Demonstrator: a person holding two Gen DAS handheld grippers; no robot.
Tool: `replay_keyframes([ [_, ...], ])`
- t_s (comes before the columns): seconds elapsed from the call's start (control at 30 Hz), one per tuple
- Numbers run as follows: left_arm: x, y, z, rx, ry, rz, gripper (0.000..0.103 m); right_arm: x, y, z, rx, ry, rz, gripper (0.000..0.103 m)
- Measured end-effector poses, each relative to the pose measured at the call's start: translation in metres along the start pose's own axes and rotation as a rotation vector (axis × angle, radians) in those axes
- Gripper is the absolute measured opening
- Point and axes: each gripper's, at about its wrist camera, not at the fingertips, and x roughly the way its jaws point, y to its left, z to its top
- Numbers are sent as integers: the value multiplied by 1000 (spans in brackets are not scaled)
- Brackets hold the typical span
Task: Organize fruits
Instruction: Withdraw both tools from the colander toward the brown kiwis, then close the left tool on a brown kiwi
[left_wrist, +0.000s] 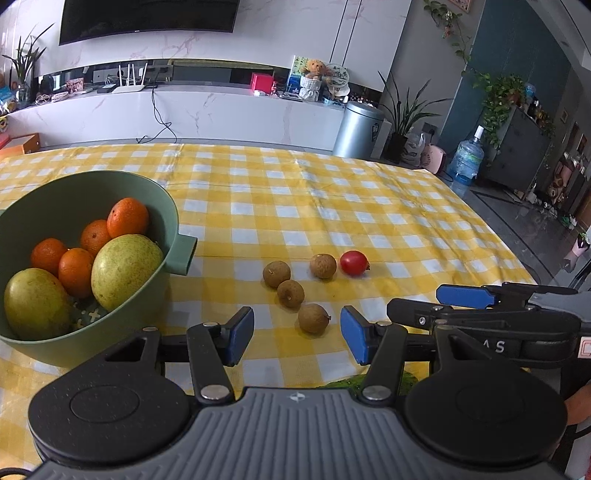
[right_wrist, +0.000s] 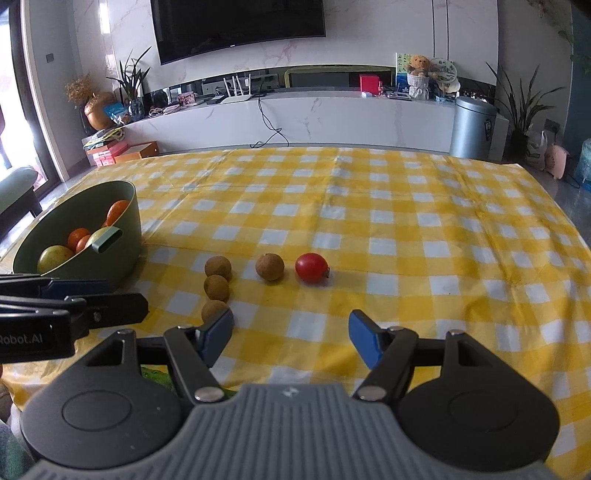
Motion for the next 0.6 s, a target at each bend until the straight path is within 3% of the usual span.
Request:
replay_keyframes([
  [0.3,32,-22,-1,144,103,-10,53,12,-14,4,110,35,30,53],
  [0.6,61,-23,5,149,166,-4,48,22,-22,5,173,55,41,51],
])
